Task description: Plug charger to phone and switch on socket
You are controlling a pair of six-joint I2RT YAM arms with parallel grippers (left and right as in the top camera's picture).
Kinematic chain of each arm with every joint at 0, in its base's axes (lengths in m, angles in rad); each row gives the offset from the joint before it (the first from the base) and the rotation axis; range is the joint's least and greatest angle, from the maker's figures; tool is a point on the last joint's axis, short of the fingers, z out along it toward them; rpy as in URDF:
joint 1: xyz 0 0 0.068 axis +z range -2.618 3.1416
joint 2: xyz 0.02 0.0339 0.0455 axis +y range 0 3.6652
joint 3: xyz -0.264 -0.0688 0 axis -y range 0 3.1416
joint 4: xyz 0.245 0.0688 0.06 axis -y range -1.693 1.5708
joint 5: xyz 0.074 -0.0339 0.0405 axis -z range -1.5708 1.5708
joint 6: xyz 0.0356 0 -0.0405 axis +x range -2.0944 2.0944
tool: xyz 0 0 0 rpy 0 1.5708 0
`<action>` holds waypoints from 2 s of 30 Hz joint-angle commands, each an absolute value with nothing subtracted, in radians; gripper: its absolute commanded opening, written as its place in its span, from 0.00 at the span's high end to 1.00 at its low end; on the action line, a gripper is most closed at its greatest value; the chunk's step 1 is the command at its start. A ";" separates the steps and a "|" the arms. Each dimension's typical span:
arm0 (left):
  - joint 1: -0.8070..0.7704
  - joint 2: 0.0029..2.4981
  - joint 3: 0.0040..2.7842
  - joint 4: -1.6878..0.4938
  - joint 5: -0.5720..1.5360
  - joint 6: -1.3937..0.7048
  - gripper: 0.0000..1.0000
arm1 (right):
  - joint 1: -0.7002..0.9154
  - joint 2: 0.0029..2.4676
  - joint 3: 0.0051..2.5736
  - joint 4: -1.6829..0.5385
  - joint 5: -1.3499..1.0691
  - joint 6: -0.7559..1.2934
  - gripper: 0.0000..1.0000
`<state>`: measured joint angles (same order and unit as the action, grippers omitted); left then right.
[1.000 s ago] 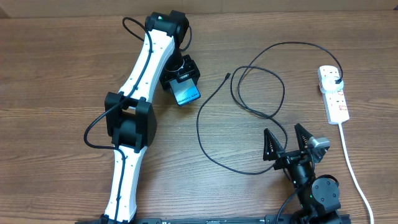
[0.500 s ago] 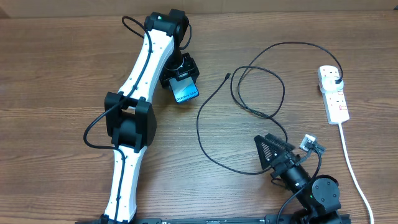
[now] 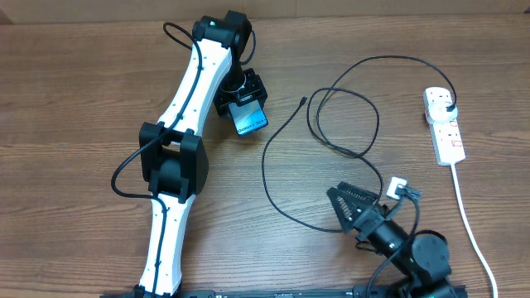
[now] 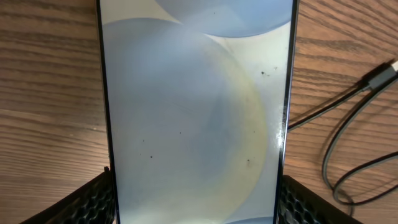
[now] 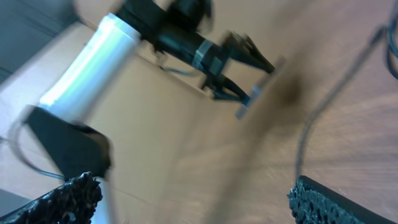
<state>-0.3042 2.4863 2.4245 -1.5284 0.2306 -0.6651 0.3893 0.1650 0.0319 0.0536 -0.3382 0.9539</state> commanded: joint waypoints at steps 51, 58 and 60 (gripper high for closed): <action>-0.322 2.477 2.453 -1.471 0.440 -0.936 0.96 | 0.599 1.759 0.888 0.313 0.063 0.894 0.17; -0.330 2.477 2.453 -1.468 0.484 -0.939 0.95 | 0.599 1.790 0.908 0.313 0.091 0.895 0.20; -0.333 2.477 2.453 -1.468 0.484 -0.939 0.96 | 0.598 1.792 0.912 0.313 0.101 0.894 0.22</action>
